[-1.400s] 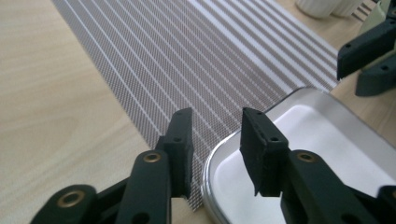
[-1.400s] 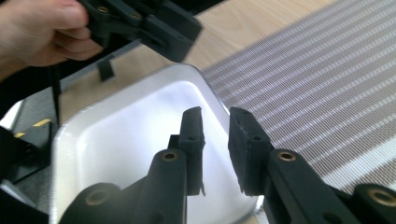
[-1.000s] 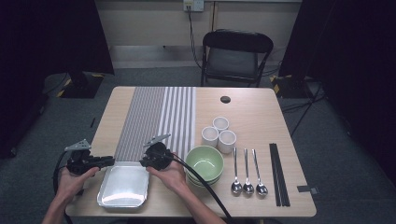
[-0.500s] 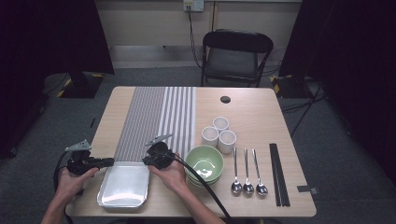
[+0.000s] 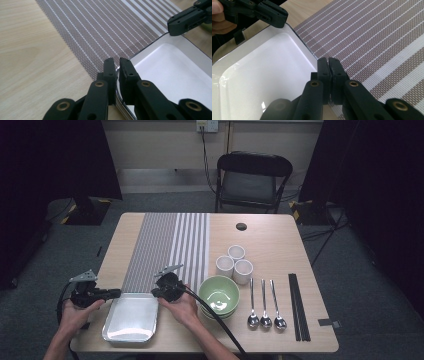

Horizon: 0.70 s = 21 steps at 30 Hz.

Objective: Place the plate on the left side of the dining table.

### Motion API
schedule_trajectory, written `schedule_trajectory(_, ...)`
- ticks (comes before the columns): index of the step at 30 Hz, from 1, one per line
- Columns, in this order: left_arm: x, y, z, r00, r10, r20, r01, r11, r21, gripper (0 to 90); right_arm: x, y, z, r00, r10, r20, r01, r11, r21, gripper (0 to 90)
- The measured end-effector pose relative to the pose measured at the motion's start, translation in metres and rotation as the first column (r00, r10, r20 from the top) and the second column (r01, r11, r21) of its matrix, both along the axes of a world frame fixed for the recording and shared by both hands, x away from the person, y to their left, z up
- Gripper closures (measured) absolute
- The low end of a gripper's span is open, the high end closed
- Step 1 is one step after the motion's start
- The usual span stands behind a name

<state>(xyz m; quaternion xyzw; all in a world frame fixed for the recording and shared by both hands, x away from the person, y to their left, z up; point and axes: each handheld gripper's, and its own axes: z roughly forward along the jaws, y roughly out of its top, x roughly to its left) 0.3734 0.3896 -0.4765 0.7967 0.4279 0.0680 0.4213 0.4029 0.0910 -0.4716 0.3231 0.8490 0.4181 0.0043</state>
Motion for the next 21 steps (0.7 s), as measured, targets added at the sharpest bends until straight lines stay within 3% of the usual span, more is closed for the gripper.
schedule_trajectory(10, -0.0008, 0.0026, -0.0003, 1.0000, -0.001, -0.009, 0.001, 1.0000, -0.007, 85.2, -0.0033, -0.0061, -0.0009, 0.9999, 0.013, 0.002, -0.013, 1.000, 0.005, 88.1)
schedule_trajectory(14, -0.0014, 0.0016, 0.0009, 0.9998, -0.017, -0.013, 0.017, 0.9999, 0.002, 85.2, -0.0028, -0.0043, -0.0012, 0.9995, 0.018, 0.024, -0.018, 1.000, 0.005, 88.8)
schedule_trajectory(21, -0.0008, 0.0028, -0.0002, 0.9994, -0.030, -0.019, 0.030, 0.9994, -0.017, 84.9, -0.0012, -0.0033, -0.0014, 0.9995, 0.023, 0.020, -0.024, 1.000, 0.008, 88.7)
